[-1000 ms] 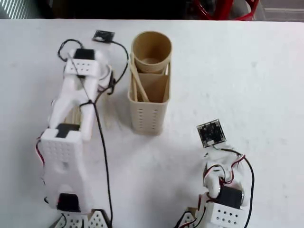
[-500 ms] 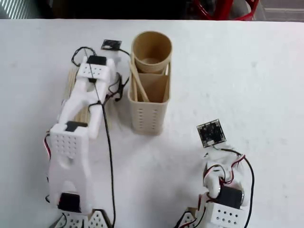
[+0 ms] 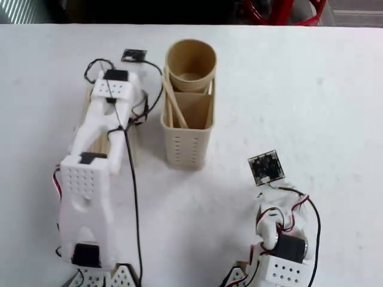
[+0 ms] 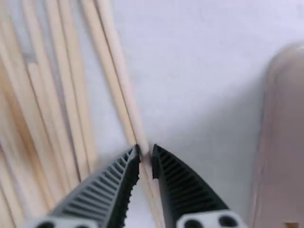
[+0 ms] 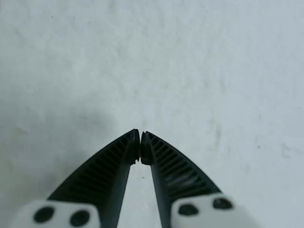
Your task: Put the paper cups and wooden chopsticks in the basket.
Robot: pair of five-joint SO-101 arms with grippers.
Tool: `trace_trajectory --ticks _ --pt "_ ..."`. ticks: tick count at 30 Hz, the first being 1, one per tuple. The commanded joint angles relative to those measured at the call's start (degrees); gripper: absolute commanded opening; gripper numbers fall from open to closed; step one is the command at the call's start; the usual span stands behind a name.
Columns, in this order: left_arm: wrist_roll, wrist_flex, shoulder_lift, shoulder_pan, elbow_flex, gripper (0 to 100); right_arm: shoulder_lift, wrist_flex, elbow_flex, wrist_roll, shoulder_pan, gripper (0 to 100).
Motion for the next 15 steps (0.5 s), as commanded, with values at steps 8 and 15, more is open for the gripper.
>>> trace_trajectory --ticks 8,15 --pt "0.4 -0.4 0.1 -2.0 -1.7 12 -0.1 -0.1 0.5 0.0 0.2 1.8" --pt "-3.0 -0.7 0.2 -1.6 -1.2 7 -0.1 -0.1 0.5 0.0 0.2 1.8"
